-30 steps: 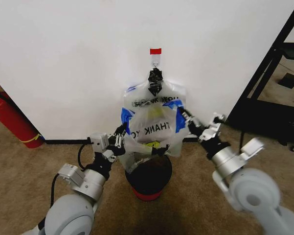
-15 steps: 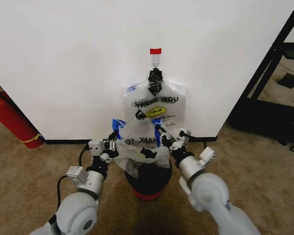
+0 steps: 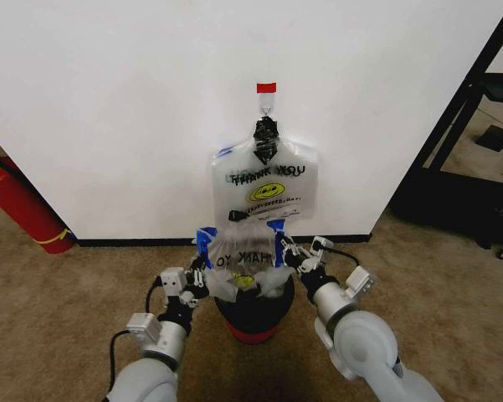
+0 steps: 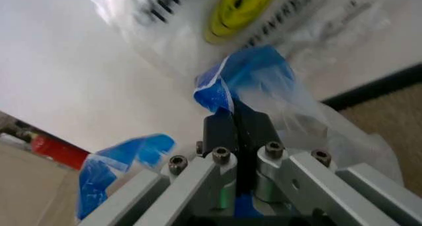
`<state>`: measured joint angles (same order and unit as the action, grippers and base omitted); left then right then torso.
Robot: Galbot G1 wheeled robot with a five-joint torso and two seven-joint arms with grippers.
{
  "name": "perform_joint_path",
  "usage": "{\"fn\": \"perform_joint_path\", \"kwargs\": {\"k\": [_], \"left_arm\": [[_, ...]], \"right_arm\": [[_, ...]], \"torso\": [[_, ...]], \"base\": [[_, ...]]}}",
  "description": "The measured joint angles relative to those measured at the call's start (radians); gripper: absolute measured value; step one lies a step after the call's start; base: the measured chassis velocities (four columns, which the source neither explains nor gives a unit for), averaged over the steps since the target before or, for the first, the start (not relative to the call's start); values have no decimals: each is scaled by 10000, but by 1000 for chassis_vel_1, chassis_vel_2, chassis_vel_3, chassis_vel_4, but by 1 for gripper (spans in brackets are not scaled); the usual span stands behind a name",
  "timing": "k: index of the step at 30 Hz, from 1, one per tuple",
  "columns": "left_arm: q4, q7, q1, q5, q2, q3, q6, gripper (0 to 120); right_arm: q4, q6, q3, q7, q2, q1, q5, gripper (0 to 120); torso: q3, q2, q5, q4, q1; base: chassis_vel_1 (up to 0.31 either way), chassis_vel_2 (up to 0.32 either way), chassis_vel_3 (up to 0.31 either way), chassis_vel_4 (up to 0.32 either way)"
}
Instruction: Pick up the garbage bag from the wall and place it over the trash bin.
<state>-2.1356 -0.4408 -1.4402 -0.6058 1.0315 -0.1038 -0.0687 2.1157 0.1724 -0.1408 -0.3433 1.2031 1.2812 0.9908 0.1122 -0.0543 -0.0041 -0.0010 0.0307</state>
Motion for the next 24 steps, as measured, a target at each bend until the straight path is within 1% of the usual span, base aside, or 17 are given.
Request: {"fn": "perform_joint_path", "kwargs": {"k": [4,8,11,14,18,20,21,22,24], "left_arm": [[302,-50,64,97,263,216,-127,0],[385,-64,356,98,334,442,-130,0],[267,-65,804,75,322,825,-98,0],[87,-65,993,-10,268,1010,-44,0],[-32,-9,1076,-134,250,1293,-18,0],[-32,-9,1076,-134,250,1293,-18,0],[188,69,990,-83,409,1340,-139,0],[601,124,946,0,619,1320,-341,0],[1010,84,958,-93,833,1231,-477,0]], "right_arm": [[-315,-207,-196,287,154,301,-512,0],[-319,-242,-380,276,107,229,-538,0],[5,-243,-745,183,-117,95,-408,0],[216,-242,-931,183,-265,153,-362,0],[505,-243,-1243,285,-467,418,-334,0],[505,-243,-1243,285,-467,418,-334,0],[505,-248,-1258,379,-482,457,-361,0],[409,-282,-1198,493,-436,527,-492,0],[232,-355,-1038,608,-288,624,-792,0]], "torso": [[0,0,1,1,0],[1,0,1,0,0],[1,0,0,0,0],[1,0,1,-1,0],[1,0,2,-2,0],[1,0,2,-2,0],[1,0,2,-1,0],[1,0,1,2,0],[1,0,0,1,1]], "base": [[0,0,0,0],[0,0,0,0],[0,0,0,0],[0,0,0,0],[0,0,0,0],[0,0,0,0],[0,0,0,0],[0,0,0,0],[0,0,0,0]]}}
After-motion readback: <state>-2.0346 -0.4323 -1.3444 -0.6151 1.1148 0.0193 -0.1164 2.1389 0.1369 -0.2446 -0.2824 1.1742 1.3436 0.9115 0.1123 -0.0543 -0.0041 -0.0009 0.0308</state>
